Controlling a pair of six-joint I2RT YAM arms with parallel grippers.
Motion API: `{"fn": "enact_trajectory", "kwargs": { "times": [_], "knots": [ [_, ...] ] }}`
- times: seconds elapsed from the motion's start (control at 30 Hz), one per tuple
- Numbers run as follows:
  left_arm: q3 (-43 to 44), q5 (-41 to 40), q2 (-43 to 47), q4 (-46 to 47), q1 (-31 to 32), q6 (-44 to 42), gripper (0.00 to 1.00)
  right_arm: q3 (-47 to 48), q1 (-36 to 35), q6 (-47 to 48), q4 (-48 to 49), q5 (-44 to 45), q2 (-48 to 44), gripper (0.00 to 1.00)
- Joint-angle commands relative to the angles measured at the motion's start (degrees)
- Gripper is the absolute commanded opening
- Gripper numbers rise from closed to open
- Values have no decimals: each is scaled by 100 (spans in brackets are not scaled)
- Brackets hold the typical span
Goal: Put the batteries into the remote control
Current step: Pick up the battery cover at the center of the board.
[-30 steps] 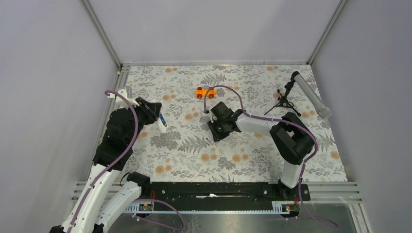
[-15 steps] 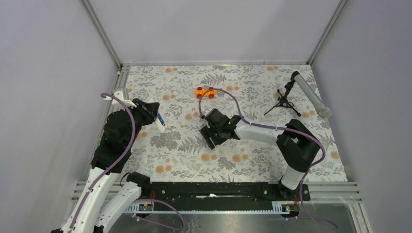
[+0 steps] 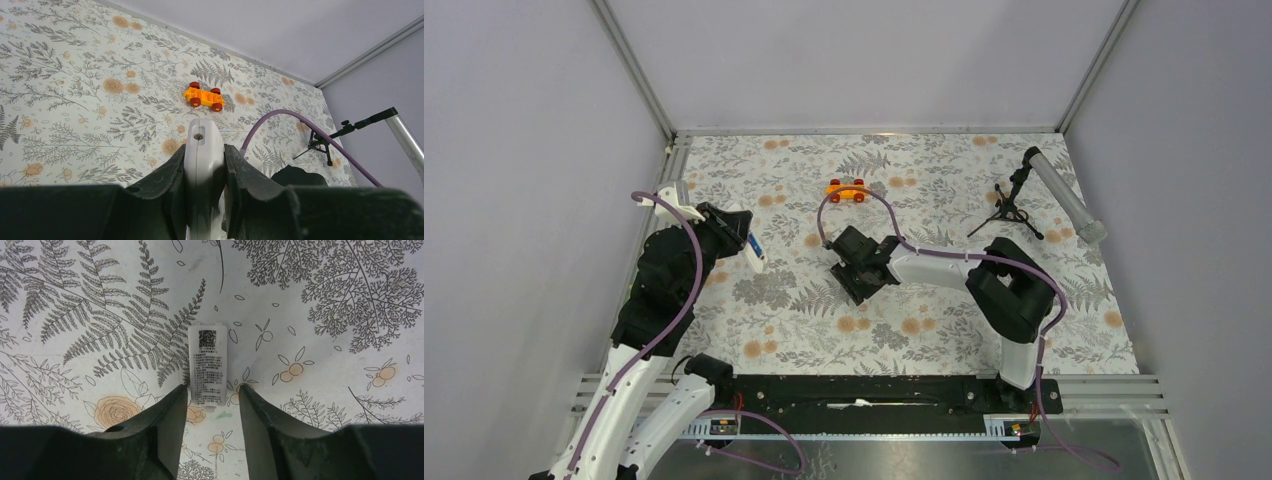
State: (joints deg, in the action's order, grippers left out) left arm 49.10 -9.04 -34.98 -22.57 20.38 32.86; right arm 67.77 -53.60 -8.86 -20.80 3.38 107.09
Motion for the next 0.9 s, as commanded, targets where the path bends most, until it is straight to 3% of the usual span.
{"fn": "enact_trajectory", "kwargs": {
  "times": [0.0, 0.1, 0.27, 0.43, 0.67, 0.77, 0.87],
  "knots": [
    [3, -89, 35, 414, -25, -8, 0, 307, -99, 125, -293, 139, 180, 43],
    [-19, -98, 42, 402, -25, -8, 0, 344, -110, 128, -439, 181, 207, 30],
    [-73, -47, 16, 466, -25, 30, 0, 334, -124, 9, -500, 396, 130, 22],
    [-147, 350, -192, 651, -25, 170, 0, 248, -124, -346, -498, 927, -211, 22],
    [-522, 1327, -801, 1465, -26, 597, 0, -171, 44, -754, -504, 1090, -1445, 26],
    [-776, 1856, -1263, 2157, -9, 975, 0, -376, 241, -797, -499, 897, -2179, 26],
    [-1194, 2570, -1894, 3490, 109, 1537, 0, -476, 439, -777, -600, 586, -2805, 26]
  ]
}}
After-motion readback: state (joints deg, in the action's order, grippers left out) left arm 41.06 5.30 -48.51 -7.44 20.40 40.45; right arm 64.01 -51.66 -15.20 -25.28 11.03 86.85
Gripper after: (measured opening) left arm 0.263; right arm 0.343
